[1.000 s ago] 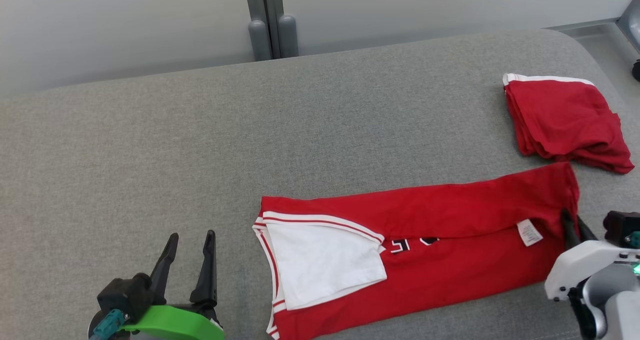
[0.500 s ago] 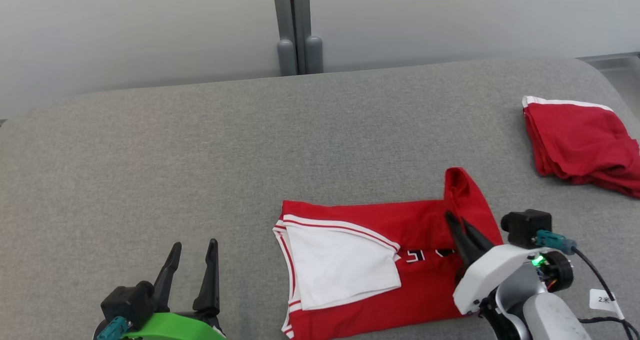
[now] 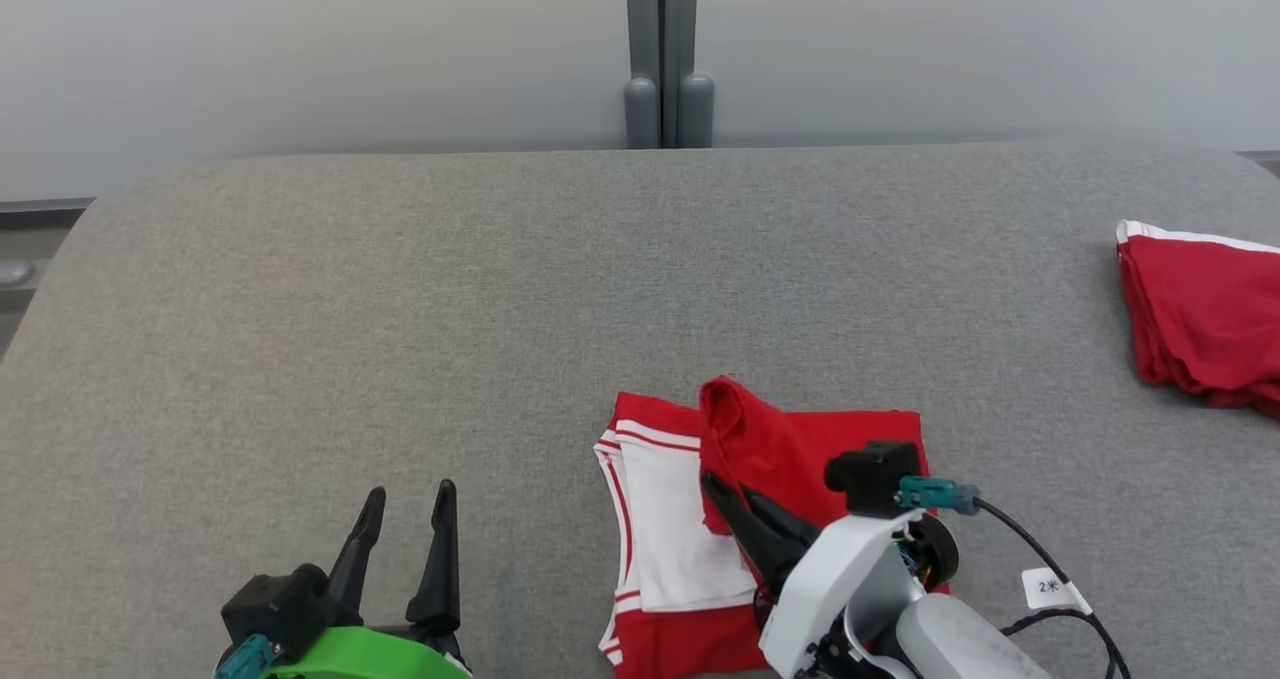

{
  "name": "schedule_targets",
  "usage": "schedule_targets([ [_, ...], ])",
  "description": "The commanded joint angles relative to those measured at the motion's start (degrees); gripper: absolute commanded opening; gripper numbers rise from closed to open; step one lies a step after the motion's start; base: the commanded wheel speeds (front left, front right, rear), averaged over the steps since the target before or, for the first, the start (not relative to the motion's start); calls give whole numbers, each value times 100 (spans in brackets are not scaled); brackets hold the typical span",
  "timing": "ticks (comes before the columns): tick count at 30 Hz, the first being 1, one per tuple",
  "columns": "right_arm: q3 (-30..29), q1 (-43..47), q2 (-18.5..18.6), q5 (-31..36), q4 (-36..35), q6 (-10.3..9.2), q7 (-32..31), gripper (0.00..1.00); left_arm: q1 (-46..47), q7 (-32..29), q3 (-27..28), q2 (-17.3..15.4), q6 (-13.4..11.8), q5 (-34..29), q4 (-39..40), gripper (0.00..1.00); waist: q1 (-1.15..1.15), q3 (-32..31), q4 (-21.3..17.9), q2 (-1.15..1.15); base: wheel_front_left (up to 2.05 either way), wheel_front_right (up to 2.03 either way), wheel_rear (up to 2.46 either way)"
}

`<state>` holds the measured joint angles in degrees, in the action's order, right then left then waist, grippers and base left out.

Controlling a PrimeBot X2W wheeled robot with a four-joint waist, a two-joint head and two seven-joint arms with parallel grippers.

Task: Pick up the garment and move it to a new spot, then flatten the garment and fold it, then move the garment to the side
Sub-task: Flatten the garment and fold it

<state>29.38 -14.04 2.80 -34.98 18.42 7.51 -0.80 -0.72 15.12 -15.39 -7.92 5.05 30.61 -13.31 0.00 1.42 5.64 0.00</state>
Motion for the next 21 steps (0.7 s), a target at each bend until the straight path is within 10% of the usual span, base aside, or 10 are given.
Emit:
schedule_targets([
  [1, 118, -110, 22, -101, 127, -5, 56, 0, 87, 1, -1, 20, 36, -74, -28, 100, 0, 53, 107, 0, 0, 0, 0],
  [9, 725, -687, 23, -570, 1050, -5, 320, 0, 197, 1, 56, 95, 111, -134, -133, 100, 0, 196, 297, 0, 0, 0, 0],
  [12, 938, -871, 20, -833, 1323, -5, 432, 48, 236, 1, 88, 119, 137, -171, -155, 100, 0, 240, 315, 0, 0, 0, 0],
  [13, 1002, -916, 21, -912, 1383, -5, 464, 100, 249, 1, 95, 125, 145, -169, -164, 100, 0, 252, 317, 0, 0, 0, 0],
  [21, 1521, -1384, 27, -1454, 1564, -5, 965, 100, 333, 1, 57, 196, 182, -345, -185, 100, 0, 301, 222, 0, 0, 0, 0],
])
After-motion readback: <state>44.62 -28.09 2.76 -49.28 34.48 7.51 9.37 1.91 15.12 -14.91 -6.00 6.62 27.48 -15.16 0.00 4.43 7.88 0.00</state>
